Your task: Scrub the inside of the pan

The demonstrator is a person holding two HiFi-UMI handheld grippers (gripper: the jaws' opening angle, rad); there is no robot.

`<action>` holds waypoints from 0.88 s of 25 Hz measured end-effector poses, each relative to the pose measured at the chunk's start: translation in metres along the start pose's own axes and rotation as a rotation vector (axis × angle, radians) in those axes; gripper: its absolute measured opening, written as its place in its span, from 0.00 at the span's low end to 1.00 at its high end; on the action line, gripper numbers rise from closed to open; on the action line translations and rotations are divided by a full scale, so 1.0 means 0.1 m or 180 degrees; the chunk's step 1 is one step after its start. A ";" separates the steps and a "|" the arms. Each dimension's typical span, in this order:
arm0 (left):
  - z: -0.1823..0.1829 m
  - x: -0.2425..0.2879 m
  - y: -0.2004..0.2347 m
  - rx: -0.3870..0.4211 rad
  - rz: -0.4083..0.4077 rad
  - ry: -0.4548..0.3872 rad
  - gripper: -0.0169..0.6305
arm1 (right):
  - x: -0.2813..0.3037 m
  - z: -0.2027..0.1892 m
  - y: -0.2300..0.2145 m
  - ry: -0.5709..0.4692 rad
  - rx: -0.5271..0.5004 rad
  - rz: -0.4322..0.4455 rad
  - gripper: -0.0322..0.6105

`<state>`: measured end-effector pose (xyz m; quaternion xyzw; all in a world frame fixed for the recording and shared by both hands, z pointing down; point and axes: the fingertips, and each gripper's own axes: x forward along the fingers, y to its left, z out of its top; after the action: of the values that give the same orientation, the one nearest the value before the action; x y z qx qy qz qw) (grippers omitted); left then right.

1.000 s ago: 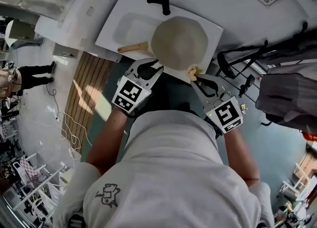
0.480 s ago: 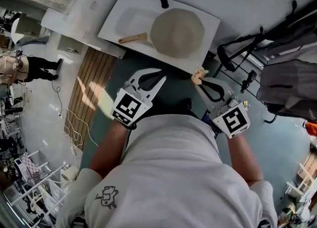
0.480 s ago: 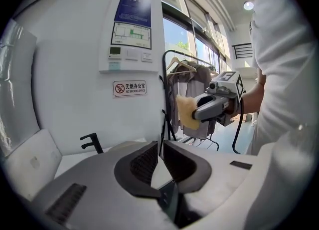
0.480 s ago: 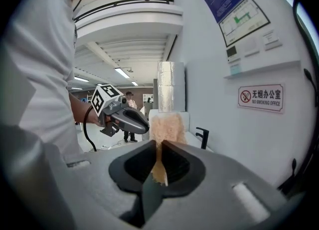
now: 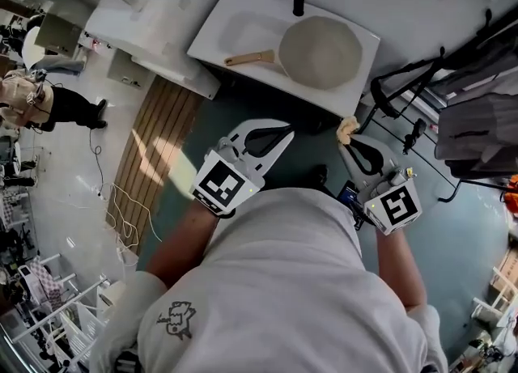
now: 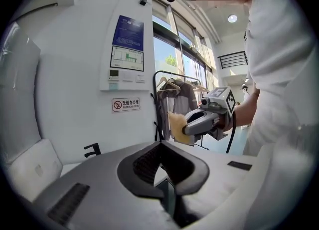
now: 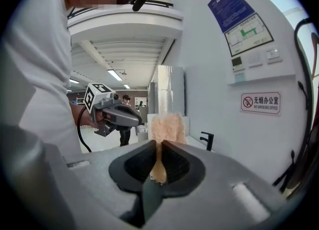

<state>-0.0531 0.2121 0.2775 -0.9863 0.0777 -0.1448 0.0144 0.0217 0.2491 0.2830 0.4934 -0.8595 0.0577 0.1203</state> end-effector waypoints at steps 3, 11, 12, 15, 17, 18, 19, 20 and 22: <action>-0.01 -0.51 0.02 -0.0014 -0.0020 -0.0099 0.03 | 0.11 0.16 0.38 -0.0058 0.0019 -0.0054 0.10; -0.22 -1.54 0.05 -0.0083 -0.0078 -0.0247 0.03 | 0.30 0.32 1.26 -0.0128 0.0046 -0.0208 0.10; -0.23 -1.62 0.05 -0.0131 -0.0088 -0.0270 0.03 | 0.31 0.35 1.35 -0.0131 0.0046 -0.0235 0.10; -0.22 -1.78 0.05 -0.0199 -0.0115 -0.0330 0.03 | 0.32 0.46 1.53 -0.0162 0.0013 -0.0281 0.10; -0.20 -1.82 0.03 -0.0172 -0.0145 -0.0348 0.03 | 0.29 0.50 1.60 -0.0209 0.0018 -0.0319 0.10; -0.20 -1.82 0.01 -0.0151 -0.0163 -0.0354 0.03 | 0.27 0.51 1.62 -0.0227 0.0045 -0.0343 0.10; -0.19 -1.83 -0.01 -0.0142 -0.0181 -0.0361 0.03 | 0.25 0.51 1.65 -0.0232 0.0086 -0.0368 0.10; -0.17 -1.84 -0.02 -0.0162 -0.0192 -0.0370 0.03 | 0.23 0.50 1.67 -0.0230 0.0127 -0.0390 0.10; -0.12 -1.84 -0.02 -0.0233 -0.0195 -0.0385 0.03 | 0.22 0.52 1.67 -0.0241 0.0161 -0.0430 0.10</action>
<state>-0.2309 0.2426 0.2371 -0.9950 0.0517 -0.0823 -0.0214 -0.1403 0.3041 0.2418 0.5549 -0.8265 0.0525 0.0788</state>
